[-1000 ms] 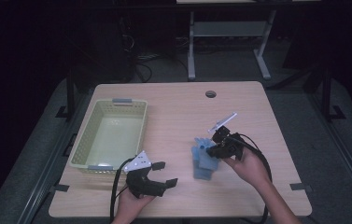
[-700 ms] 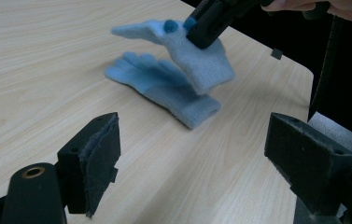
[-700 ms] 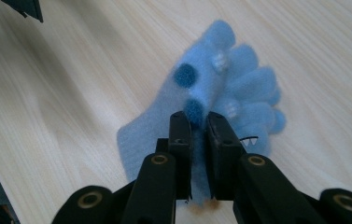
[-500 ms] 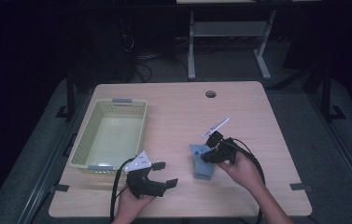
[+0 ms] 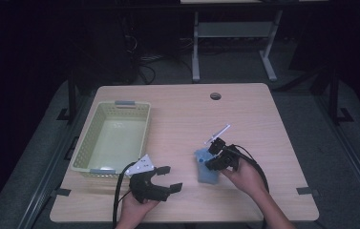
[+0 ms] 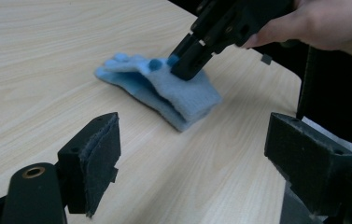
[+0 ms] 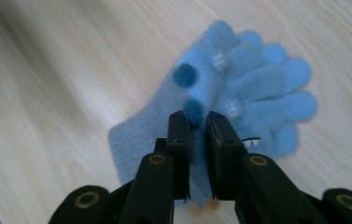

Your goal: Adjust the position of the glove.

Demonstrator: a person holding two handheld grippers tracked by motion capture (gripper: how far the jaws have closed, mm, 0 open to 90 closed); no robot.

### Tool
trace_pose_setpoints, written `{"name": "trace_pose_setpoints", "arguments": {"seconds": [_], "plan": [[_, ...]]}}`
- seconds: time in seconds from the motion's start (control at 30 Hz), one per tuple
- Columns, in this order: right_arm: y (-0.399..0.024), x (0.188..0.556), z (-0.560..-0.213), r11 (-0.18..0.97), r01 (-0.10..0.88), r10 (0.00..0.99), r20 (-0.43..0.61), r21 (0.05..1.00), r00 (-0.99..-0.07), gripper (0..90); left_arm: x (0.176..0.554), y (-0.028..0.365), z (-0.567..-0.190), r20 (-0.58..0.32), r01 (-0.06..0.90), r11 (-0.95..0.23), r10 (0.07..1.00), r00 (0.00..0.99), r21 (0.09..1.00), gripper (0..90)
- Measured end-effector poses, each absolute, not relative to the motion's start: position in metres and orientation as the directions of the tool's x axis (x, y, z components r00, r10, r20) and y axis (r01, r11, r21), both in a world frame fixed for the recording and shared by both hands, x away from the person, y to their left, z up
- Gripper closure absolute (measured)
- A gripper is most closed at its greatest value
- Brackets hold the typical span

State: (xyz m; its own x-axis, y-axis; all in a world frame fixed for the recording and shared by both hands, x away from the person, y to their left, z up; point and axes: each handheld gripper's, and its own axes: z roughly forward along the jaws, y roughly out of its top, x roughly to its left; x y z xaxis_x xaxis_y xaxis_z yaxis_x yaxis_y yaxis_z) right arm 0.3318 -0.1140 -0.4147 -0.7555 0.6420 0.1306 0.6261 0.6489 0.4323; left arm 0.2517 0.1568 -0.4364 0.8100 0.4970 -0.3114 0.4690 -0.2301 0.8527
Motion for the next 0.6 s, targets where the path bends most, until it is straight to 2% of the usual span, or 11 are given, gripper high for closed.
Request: {"name": "trace_pose_setpoints", "arguments": {"seconds": [0.27,0.5,0.6], "plan": [[-0.114,0.3322,-0.4187,0.633,0.634,0.661,0.117,0.445,-0.741,79.7,0.2514,0.1563,-0.4361,-0.31,0.47,-0.235,0.496,0.811,0.851,18.1],[-0.1126,0.3287,-0.4191,0.626,0.627,0.681,0.066,0.464,-0.729,68.4,0.2506,0.1561,-0.4365,-0.318,0.478,-0.232,0.498,0.807,0.847,18.1],[-0.1134,0.3282,-0.4165,0.619,0.617,0.685,0.05,0.486,-0.727,72.2,0.2515,0.1553,-0.4376,-0.323,0.481,-0.234,0.494,0.807,0.845,18.1]]}}
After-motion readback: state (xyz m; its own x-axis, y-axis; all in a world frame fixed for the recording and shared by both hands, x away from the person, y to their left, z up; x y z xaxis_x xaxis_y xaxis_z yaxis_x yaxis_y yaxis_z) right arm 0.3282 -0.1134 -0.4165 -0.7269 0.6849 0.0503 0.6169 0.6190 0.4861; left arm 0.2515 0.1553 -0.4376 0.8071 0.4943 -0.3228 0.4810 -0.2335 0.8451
